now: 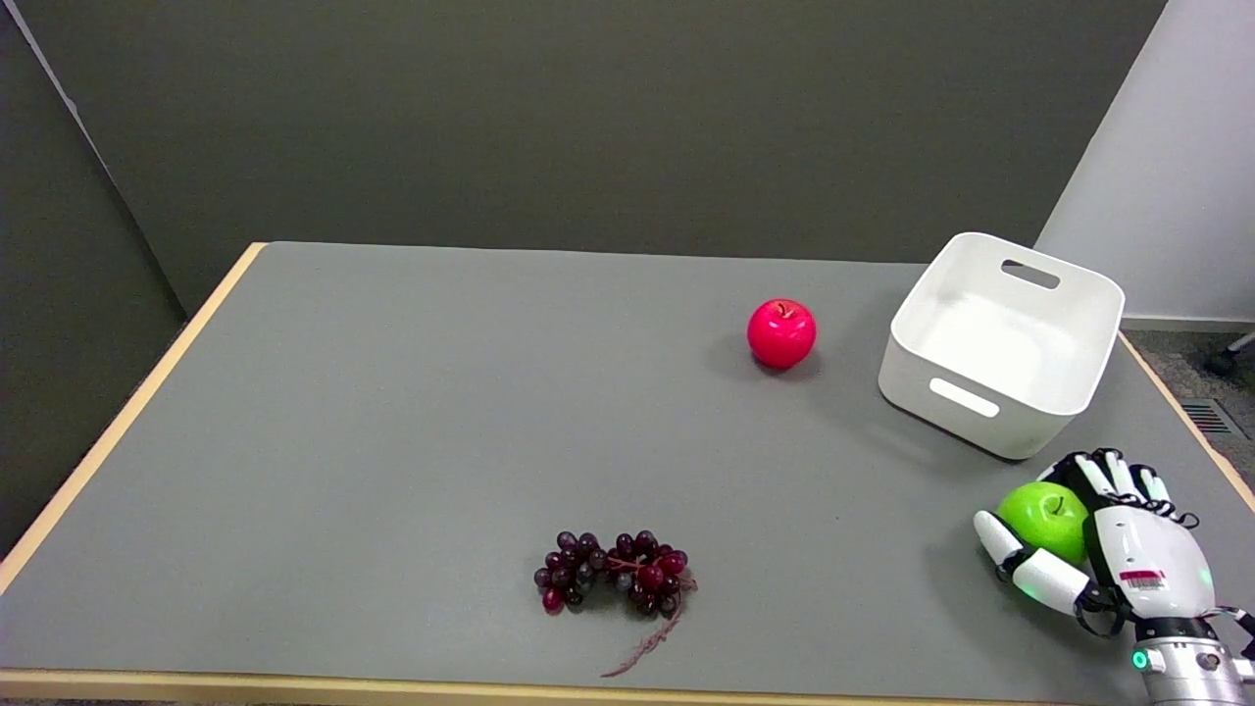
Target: Pick up the green apple.
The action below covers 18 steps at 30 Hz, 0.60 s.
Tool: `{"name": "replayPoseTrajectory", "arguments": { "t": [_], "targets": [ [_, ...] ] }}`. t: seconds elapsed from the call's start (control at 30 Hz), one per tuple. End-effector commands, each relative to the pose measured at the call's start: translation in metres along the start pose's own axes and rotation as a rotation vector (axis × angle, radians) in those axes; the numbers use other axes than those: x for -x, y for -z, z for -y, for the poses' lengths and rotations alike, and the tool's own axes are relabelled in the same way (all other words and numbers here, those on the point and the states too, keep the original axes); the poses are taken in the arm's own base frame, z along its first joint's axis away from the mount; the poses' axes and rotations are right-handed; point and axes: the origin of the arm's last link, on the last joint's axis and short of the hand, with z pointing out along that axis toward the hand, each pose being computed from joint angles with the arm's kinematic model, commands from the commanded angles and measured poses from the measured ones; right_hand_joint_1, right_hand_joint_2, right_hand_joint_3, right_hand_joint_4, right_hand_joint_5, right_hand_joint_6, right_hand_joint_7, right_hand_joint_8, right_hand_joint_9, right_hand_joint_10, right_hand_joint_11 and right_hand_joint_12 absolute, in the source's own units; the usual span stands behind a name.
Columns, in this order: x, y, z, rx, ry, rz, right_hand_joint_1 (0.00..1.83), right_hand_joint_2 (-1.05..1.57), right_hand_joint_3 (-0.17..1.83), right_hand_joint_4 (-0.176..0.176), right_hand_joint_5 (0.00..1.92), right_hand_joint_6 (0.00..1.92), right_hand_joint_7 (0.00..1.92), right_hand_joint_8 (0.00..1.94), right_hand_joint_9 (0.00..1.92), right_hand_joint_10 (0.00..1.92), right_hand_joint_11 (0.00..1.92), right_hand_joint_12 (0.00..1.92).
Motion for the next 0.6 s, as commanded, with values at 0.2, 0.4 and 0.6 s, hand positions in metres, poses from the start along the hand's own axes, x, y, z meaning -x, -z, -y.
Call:
{"name": "replayPoseTrajectory", "arguments": {
  "t": [0.2, 0.4, 0.6],
  "targets": [
    [-0.089, -0.032, 0.07, -0.373, -0.201, -0.374, 0.84, 1.01, 0.86, -0.026, 0.58, 1.92, 0.15, 1.94, 0.54, 1.92, 0.07, 1.92],
    [-0.116, -0.021, 0.114, -0.578, -0.327, -0.464, 0.83, 1.0, 0.88, 0.0, 0.58, 1.92, 0.25, 1.94, 0.64, 1.92, 0.29, 1.92],
    [-0.138, -0.04, 0.13, -0.655, -0.333, -0.569, 0.84, 0.99, 0.89, -0.003, 0.59, 1.92, 0.27, 1.94, 0.73, 1.92, 0.38, 1.92]
  ]
}}
